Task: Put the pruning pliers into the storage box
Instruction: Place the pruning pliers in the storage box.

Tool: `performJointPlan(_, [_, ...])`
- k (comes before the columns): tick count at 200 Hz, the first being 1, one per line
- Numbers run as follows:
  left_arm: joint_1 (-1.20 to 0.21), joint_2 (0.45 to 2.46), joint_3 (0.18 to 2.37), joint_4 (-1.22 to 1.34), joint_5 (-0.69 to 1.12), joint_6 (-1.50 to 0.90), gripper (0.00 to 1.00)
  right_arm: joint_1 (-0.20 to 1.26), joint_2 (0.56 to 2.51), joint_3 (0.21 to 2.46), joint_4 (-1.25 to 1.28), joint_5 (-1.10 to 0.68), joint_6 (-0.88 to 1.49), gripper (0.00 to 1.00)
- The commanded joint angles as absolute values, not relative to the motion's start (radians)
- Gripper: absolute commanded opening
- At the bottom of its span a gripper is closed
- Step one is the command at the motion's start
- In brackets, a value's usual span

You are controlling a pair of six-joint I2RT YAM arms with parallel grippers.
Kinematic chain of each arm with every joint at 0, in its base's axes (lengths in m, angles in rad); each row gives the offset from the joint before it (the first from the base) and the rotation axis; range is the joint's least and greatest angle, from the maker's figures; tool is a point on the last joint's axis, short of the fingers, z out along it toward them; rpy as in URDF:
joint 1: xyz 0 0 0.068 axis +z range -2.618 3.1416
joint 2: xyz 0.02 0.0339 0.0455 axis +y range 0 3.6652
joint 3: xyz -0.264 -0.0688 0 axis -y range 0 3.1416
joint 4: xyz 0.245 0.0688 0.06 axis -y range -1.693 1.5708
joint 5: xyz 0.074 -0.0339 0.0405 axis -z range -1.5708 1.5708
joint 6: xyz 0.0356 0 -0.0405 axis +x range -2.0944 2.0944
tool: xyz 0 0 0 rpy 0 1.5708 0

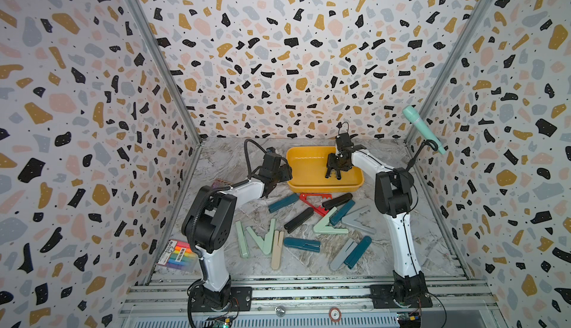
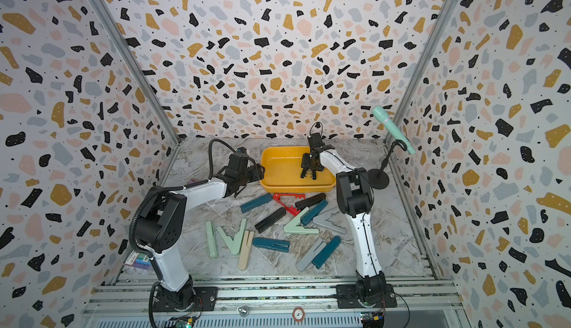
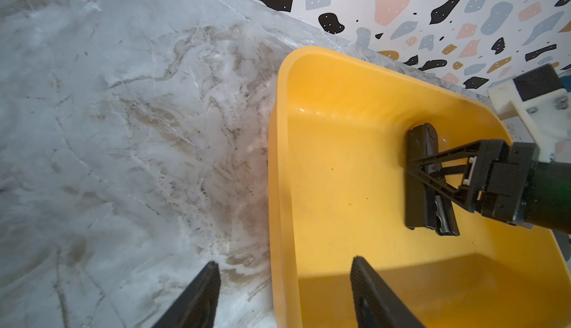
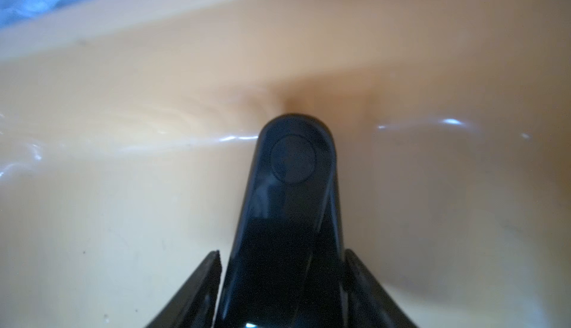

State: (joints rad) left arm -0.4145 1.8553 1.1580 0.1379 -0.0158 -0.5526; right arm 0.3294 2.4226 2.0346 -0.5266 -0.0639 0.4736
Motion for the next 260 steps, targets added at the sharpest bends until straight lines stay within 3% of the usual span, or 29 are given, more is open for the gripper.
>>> performJointPlan(1, [-0.417, 1.867, 1.179, 0.168, -0.003, -0.546, 0.67, 0.344, 2.446, 2.067, -0.604, -0.043, 0.485, 0.7])
performJointPlan(46, [-0.417, 1.862, 1.161, 0.175, -0.009, -0.549, 0.67, 0.344, 2.425, 2.075, -0.648, -0.009, 0.437, 0.89])
performJointPlan(61, [-0.417, 1.862, 1.157, 0.179, -0.008, -0.551, 0.67, 0.341, 2.416, 2.075, -0.645, 0.0, 0.417, 0.91])
performJointPlan(83, [-0.417, 1.862, 1.157, 0.178, -0.006, -0.55, 0.67, 0.327, 2.421, 2.102, -0.652, -0.06, 0.415, 1.0])
performJointPlan(146, [-0.416, 1.858, 1.148, 0.193, -0.014, -0.538, 0.67, 0.334, 2.42, 2.087, -0.77, -0.155, 0.392, 0.99])
performJointPlan(227, [-0.396, 1.846, 1.107, 0.218, 0.003, -0.537, 0.67, 0.371, 2.447, 2.085, -0.936, -0.099, 0.362, 1.0])
performJointPlan(260, [-0.385, 1.835, 1.085, 0.229, 0.009, -0.54, 0.67, 0.376, 2.447, 2.064, -0.977, -0.126, 0.353, 0.91])
